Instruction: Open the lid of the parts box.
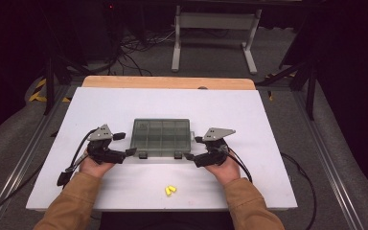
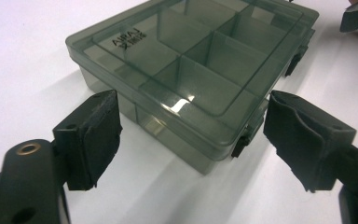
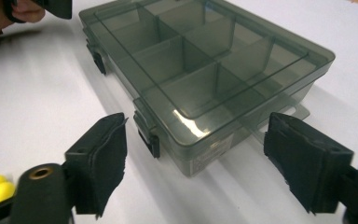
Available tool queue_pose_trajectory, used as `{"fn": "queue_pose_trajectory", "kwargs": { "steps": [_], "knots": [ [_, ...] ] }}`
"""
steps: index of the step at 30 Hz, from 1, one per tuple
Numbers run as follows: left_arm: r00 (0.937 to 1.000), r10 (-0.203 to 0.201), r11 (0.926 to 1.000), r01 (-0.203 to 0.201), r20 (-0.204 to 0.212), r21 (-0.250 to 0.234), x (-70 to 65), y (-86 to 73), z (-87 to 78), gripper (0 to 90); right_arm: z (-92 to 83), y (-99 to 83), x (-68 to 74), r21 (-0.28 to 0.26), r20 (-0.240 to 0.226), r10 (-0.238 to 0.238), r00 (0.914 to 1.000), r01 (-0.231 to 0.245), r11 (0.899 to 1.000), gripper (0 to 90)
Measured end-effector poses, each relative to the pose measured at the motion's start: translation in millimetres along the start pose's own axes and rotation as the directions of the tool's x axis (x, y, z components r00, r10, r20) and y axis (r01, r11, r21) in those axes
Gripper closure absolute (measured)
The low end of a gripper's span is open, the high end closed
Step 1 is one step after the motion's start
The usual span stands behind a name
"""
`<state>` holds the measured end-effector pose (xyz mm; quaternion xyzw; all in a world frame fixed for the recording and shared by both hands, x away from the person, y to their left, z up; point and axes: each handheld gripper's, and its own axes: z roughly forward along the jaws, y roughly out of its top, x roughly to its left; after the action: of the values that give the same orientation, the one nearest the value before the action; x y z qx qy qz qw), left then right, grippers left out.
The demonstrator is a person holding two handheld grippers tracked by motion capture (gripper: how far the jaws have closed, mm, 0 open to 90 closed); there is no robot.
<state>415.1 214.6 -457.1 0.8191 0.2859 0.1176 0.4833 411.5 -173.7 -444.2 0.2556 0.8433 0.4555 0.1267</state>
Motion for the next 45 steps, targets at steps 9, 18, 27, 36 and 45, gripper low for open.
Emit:
{"fn": "queue_pose_trajectory", "kwargs": {
  "steps": [9,18,27,36,45],
  "knots": [
    [0.9979,-0.028,0.9988,0.026,0.058,0.041,3.6,-6.2,-2.0,27.0,1.2,-1.7,0.7,0.027,-0.012,-0.008,0.9999,0.008,1.0,32.6],
    [0.9988,0.004,0.9975,-0.007,0.048,0.07,1.7,-7.7,-2.3,35.4,2.9,-3.2,0.9,0.049,-0.024,-0.012,0.9996,0.013,0.999,40.0],
    [0.9987,0.02,0.9955,-0.024,0.046,0.092,0.9,-8.9,-2.5,44.8,5.2,-5.2,0.2,0.069,-0.023,-0.014,0.9996,0.015,0.997,48.6],
    [0.9978,0.022,0.9941,-0.029,0.063,0.105,-0.5,-9.5,-0.9,55.1,6.3,-6.2,-0.8,0.079,-0.013,-0.013,0.9998,0.014,0.997,54.5],
    [0.9974,0.032,0.9901,-0.04,0.065,0.134,-1.4,-9.9,0.5,62.4,6.7,-6.6,-0.2,0.089,-0.007,-0.021,0.9998,0.021,0.996,59.0]
  ]
}}
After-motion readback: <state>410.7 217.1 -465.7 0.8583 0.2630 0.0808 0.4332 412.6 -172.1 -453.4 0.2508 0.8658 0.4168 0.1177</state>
